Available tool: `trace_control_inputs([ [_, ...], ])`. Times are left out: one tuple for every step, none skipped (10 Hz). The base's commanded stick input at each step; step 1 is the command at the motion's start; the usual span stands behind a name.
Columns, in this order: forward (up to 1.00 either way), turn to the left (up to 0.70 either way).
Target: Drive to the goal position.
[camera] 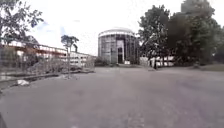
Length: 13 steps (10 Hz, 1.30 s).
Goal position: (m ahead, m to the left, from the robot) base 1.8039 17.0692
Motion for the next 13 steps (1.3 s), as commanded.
trace_control_inputs([
  [0.70,0.00],
  [0.70,0.00],
  [0.70,0.00],
  [0.70,0.00],
  [0.70,0.00],
  [0.70,0.00],
  [0.70,0.00],
  [0.70,0.00],
  [0.70,0.00],
  [0.70,0.00],
  [0.70,0.00],
  [0.70,0.00],
  [0.70,0.00],
])
